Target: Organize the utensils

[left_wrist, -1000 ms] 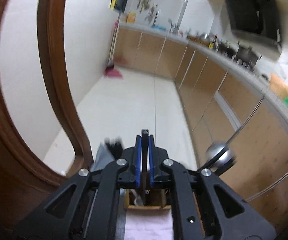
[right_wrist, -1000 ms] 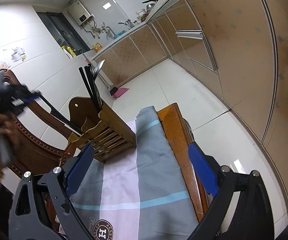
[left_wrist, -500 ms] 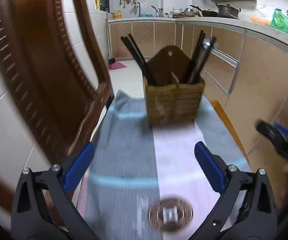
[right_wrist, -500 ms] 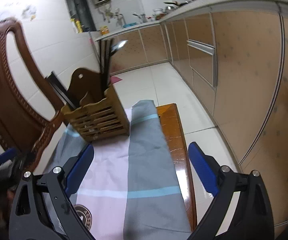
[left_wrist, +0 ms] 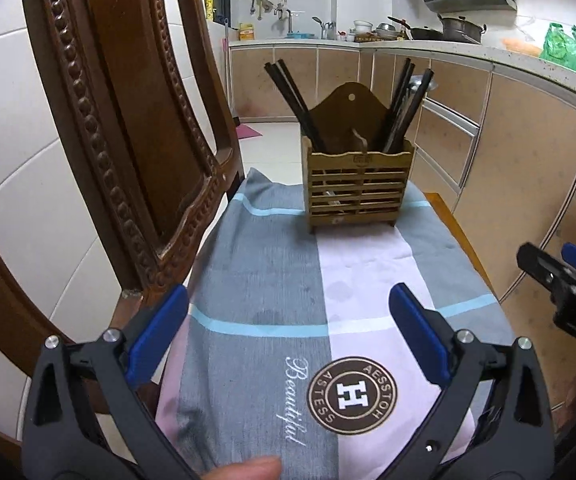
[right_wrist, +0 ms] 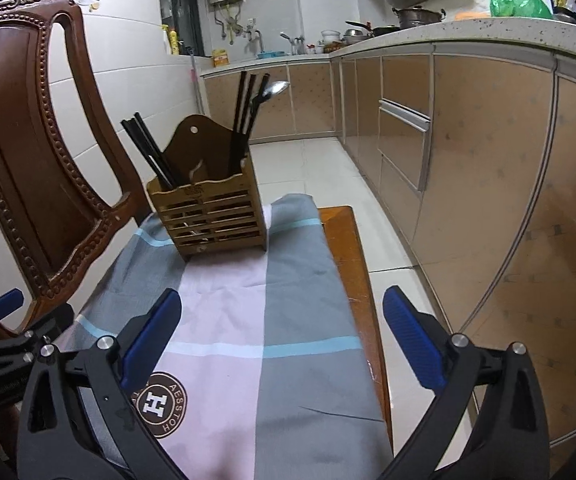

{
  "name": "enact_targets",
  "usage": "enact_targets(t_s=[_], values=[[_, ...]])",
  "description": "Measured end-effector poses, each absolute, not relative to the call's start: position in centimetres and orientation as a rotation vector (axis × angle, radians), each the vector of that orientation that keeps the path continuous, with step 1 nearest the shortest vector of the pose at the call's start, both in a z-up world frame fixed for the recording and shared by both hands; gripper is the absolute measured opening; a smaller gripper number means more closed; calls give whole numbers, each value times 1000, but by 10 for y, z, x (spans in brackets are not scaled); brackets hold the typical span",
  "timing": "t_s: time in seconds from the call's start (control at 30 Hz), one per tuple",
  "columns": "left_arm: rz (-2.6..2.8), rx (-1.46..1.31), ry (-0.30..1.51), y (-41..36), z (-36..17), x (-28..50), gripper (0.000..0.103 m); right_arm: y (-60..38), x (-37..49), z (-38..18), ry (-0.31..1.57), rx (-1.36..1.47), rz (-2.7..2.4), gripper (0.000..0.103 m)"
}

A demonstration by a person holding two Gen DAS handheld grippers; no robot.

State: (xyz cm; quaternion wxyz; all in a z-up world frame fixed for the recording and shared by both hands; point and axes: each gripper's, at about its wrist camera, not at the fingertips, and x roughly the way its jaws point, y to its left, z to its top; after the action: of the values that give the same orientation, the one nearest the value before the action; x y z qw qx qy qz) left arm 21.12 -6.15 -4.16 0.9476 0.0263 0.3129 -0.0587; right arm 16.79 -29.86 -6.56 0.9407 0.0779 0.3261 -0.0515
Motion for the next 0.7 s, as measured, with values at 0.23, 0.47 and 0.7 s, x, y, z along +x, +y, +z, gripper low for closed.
enact_targets(t_s=[0.23,0.47,0.7], values=[[-137,23,655,-55,-42,217,99,-294,173,-75,694,149,-102,98],[-138,5,650,-53,-41,216,99,-291,174,-79,700,134,-98,98],[-142,8,649,-55,-41,216,99,-292,174,-80,698,138,-102,98]])
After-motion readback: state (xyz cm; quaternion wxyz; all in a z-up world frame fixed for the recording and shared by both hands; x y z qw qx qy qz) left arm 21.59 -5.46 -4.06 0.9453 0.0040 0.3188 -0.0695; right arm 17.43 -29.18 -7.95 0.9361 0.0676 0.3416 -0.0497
